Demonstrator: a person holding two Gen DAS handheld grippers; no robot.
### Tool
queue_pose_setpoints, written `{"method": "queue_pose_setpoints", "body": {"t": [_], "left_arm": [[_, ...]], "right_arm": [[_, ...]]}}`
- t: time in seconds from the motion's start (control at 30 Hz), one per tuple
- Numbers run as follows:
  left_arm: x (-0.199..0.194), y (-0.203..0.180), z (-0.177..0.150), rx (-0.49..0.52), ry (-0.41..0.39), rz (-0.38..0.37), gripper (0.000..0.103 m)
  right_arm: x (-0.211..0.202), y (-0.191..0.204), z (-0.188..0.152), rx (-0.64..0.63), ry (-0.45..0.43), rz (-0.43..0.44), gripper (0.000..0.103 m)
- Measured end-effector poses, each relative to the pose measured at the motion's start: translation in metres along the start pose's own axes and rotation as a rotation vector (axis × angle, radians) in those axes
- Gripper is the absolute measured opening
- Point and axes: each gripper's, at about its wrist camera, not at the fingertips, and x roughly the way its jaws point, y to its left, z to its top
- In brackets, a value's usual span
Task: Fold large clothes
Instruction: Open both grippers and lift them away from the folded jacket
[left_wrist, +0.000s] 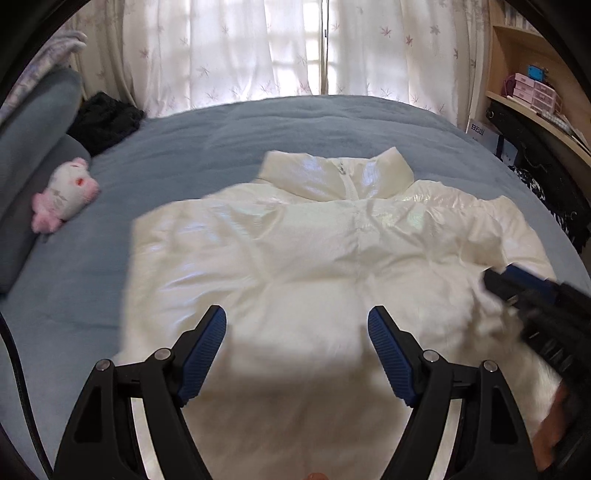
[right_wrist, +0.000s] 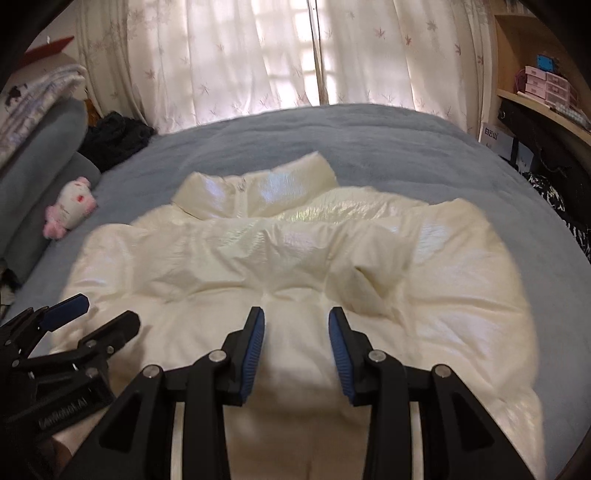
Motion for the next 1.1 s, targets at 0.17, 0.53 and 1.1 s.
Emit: {"method": "queue_pose_setpoints", "body": {"t": [0.17, 0.53, 1.1], "left_arm": [[-0.062, 0.036, -0.028, -0.045, 0.025, 0.016, 0.078], [-0.167, 0.102, -0.100, -0.167, 0.055, 0.149, 0.078], [-0.208, 0.141, -0.168, -0.195, 0.147, 0.225, 0.078]], "right_arm": [[-0.073, -0.018, -0.017, 0.034, -0.063, 0.059, 0.038], [-0.194, -0.056, -0.077, 0.067, -0.152, 0.062, 0.044], [-0.254, -0.112, -0.149, 0.088, -0.127, -0.144, 0.061]]}}
